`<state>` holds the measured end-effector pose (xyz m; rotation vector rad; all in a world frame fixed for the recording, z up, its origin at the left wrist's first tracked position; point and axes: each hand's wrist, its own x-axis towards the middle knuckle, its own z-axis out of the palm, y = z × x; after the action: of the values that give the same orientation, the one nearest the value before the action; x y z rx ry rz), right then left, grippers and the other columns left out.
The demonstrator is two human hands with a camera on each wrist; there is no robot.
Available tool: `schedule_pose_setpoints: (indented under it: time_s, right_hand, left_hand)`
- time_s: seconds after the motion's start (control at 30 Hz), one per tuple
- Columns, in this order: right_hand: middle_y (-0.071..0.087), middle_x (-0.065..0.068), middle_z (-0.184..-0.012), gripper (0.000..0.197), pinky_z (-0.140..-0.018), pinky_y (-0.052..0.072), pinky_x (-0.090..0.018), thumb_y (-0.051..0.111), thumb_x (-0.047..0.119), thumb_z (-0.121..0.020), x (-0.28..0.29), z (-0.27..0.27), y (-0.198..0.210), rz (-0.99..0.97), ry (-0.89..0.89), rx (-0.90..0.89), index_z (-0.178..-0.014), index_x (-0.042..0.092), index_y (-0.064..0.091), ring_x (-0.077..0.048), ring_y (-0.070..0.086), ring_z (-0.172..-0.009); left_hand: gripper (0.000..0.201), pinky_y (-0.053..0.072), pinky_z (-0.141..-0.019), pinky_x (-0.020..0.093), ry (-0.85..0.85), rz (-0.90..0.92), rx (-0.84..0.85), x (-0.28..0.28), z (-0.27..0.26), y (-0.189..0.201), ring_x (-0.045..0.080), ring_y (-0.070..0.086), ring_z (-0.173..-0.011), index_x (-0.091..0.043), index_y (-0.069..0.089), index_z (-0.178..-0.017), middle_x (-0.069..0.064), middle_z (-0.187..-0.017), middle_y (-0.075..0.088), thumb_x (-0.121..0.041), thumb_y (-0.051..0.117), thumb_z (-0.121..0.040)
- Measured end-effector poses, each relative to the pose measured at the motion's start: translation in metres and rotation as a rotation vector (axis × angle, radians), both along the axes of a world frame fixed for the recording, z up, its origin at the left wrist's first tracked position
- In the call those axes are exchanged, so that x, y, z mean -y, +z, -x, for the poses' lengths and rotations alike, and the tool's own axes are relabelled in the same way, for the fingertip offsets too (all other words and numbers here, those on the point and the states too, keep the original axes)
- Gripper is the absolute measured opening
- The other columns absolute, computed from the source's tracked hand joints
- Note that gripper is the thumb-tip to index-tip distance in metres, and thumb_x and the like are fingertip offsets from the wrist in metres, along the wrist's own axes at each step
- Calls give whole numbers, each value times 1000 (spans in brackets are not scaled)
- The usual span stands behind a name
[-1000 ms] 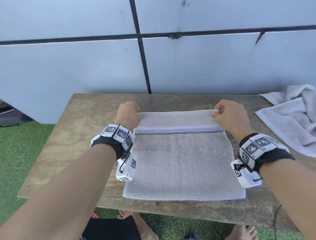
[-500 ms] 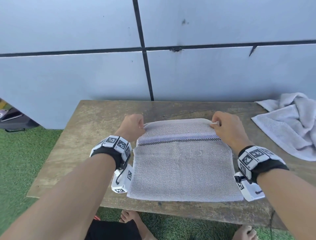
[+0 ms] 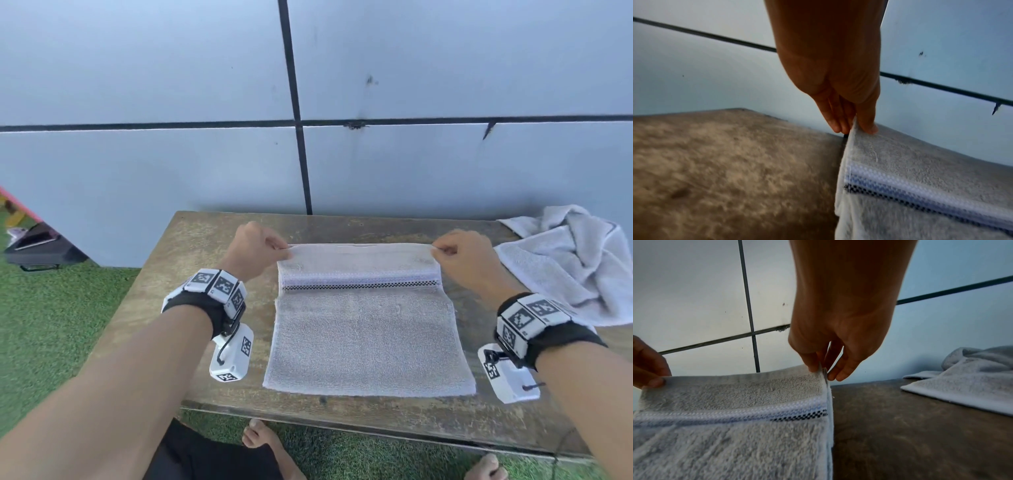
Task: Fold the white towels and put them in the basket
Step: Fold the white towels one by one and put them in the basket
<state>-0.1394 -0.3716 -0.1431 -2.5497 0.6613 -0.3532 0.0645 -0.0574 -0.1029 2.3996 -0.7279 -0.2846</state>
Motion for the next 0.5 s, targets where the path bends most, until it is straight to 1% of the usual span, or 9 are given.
schedule_pose_setpoints:
  time_s: [0.07, 0.13, 0.2, 0.27, 0.3, 0.37, 0.4, 0.43, 0.5]
  right_hand:
    - [72, -2, -90, 9, -85, 50, -33, 71, 12, -84, 0, 8, 11, -12, 26, 55, -79, 11, 78, -20, 66, -83]
    - [72, -2, -92, 5, -88, 53, -38, 74, 10, -81, -2, 15, 22, 3, 53, 65, -80, 12, 79, -22, 67, -85]
    - [73, -5, -92, 4, -89, 52, -40, 76, 6, -78, -7, 22, 32, 39, 82, 71, -79, 9, 79, -25, 67, -87]
    - [74, -6, -90, 5, -87, 50, -37, 76, 3, -76, -14, 30, 39, 56, 101, 85, -77, 7, 79, -26, 67, -86]
    - [73, -6, -89, 5, -84, 49, -34, 76, 3, -76, -18, 35, 42, 58, 105, 87, -75, 7, 79, -26, 67, -85]
    - [72, -5, -87, 6, -78, 44, -27, 76, 3, -76, -26, 44, 48, 65, 114, 90, -73, 9, 78, -24, 65, -80]
    - [72, -5, -86, 7, -74, 43, -25, 77, 4, -76, -29, 49, 50, 71, 117, 96, -73, 9, 79, -22, 65, -78]
    - [72, -4, -85, 7, -71, 42, -22, 77, 4, -76, -31, 53, 54, 74, 118, 106, -74, 10, 79, -21, 64, -75]
    - [72, -3, -85, 7, -70, 43, -22, 77, 3, -76, -36, 61, 61, 81, 116, 130, -76, 10, 79, -20, 64, -72]
  left_hand:
    - [5, 49, -60, 14, 1, 18, -9, -8, 4, 13, 5, 66, -67, -15, 79, -80, -4, -75, 72, -16, 84, -79]
    - [7, 52, -61, 17, -2, 20, -10, -16, 9, 23, 9, 69, -70, -14, 79, -79, -2, -76, 74, -17, 86, -76]
    - [9, 48, -54, 12, 3, 20, -7, -23, 15, 29, 5, 66, -62, -13, 80, -78, -3, -73, 73, -18, 87, -74]
    - [11, 42, -48, 8, 9, 23, -3, -31, 24, 34, -1, 59, -53, -12, 79, -78, -5, -70, 71, -16, 88, -74]
    - [11, 44, -51, 9, 12, 23, -1, -35, 28, 37, 2, 61, -56, -11, 79, -79, -4, -71, 71, -16, 88, -74]
    - [11, 50, -58, 16, 19, 28, 0, -42, 37, 41, 13, 66, -65, -11, 79, -79, 2, -74, 73, -15, 88, -73]
    - [11, 51, -59, 19, 20, 32, 2, -46, 42, 45, 15, 66, -66, -11, 79, -79, 3, -75, 74, -14, 88, -73]
    - [11, 50, -59, 20, 20, 38, 8, -49, 47, 47, 14, 65, -65, -9, 79, -79, 4, -75, 74, -13, 88, -73]
    - [12, 46, -54, 14, 19, 59, 19, -54, 54, 54, 2, 61, -56, -5, 79, -80, 5, -73, 73, -11, 88, -73]
